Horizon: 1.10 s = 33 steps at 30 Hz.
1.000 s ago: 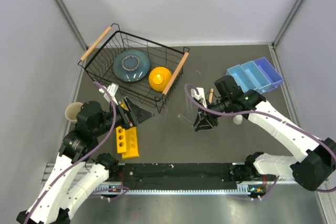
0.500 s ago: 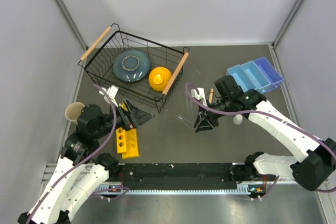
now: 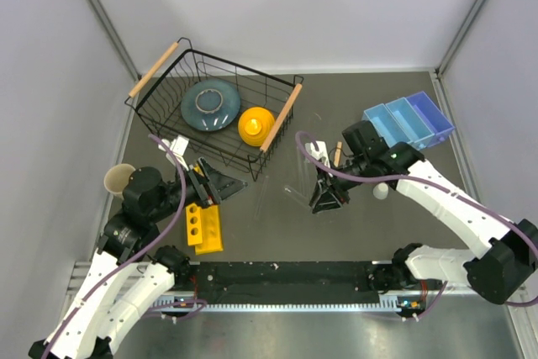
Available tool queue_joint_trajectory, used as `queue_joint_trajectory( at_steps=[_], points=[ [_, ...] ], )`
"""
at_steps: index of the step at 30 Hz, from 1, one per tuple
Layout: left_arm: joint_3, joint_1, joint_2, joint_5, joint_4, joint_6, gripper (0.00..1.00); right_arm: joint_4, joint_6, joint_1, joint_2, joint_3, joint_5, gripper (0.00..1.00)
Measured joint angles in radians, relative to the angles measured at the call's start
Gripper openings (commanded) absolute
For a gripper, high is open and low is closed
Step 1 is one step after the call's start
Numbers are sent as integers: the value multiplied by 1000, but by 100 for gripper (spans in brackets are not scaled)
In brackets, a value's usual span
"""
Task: Organize the chemistry lab equipment
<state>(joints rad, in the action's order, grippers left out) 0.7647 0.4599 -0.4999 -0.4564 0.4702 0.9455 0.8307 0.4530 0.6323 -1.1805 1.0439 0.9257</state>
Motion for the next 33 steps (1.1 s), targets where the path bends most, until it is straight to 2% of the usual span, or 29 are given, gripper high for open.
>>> queue_joint_trajectory(
  at_steps=[33],
  points=[
    [0,0,-15,-17,-6,-5,99,18,-2,1,-126,70,44,15]
  ],
)
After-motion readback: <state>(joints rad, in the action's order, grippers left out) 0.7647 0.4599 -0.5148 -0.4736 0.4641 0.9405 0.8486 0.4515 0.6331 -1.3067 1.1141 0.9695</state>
